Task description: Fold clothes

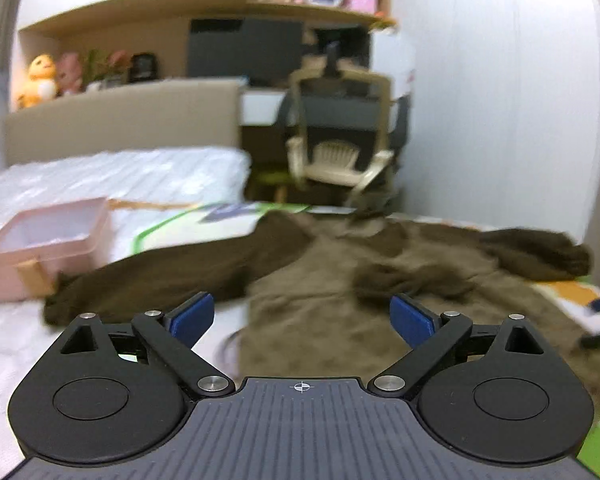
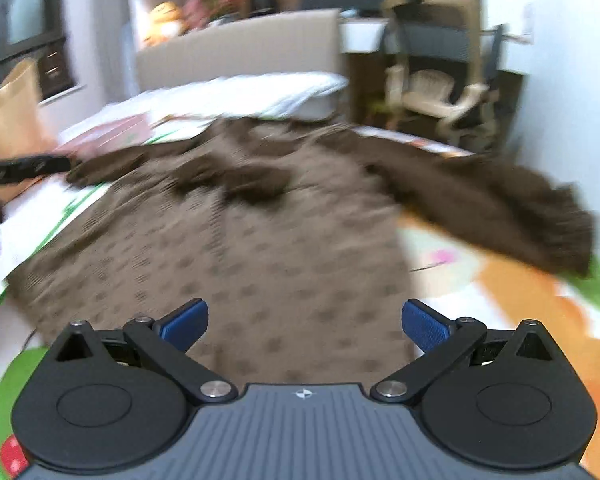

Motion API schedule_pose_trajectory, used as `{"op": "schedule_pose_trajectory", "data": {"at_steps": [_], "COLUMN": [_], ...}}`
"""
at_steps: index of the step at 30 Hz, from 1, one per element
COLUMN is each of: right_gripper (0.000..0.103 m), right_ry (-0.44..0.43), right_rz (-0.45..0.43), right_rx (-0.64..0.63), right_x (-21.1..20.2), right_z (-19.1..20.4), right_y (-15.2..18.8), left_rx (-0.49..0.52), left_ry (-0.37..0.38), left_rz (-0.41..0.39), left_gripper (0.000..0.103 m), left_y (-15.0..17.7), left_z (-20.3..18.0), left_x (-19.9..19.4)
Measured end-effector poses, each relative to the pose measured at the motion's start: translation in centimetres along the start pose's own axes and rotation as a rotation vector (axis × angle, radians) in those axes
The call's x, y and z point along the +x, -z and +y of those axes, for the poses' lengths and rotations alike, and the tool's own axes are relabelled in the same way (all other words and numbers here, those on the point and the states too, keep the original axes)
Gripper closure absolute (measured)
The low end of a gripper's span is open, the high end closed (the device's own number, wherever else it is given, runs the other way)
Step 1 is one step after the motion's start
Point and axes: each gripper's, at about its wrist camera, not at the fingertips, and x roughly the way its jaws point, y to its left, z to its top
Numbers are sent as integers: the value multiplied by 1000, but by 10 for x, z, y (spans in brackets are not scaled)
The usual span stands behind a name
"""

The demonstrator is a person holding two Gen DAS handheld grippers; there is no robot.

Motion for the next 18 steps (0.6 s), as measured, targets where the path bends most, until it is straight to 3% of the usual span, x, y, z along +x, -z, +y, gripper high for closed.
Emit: {"op": "schedule_pose_trajectory", "data": {"at_steps": [2,5,9,10,11,12,15,16,17,18], "right_gripper": [1,12,25,28,30,38,60,64,79,89], "right_ry": [34,46,39,28,15,3,-40,-38,-27,-15], "right_rz": [6,22,54,54,54,53,63,66,74,83], "right_rx": [25,55,125,133,139,145,100,68,36,5], "right_x": [-8,-18,-12,-8,-5,-1,10,13,13,13], "right_z": [-12,-27,-43,-42,-41,-39,-22,-14,-7,-1], "right_y": [5,18,27,27,26,26,19,18,18,17], "left_rx": [-39,-131,-157,-152,-142,-133,-78,-56,-40,-34], "left_ry": [19,84,111,110,103,96,74,66,63,74], "left_rz": [93,206,270,282,282,283,281,282,283,292], "left_gripper": [5,5,10,22,26,28,48,61,77,85], "left_y": [7,26,40,42,43,44,42,41,40,40], "left_z": [14,27,27,25,21,18,5,1,-1,-1], "left_x": [5,5,12,17,20,23,27,27,25,22]}}
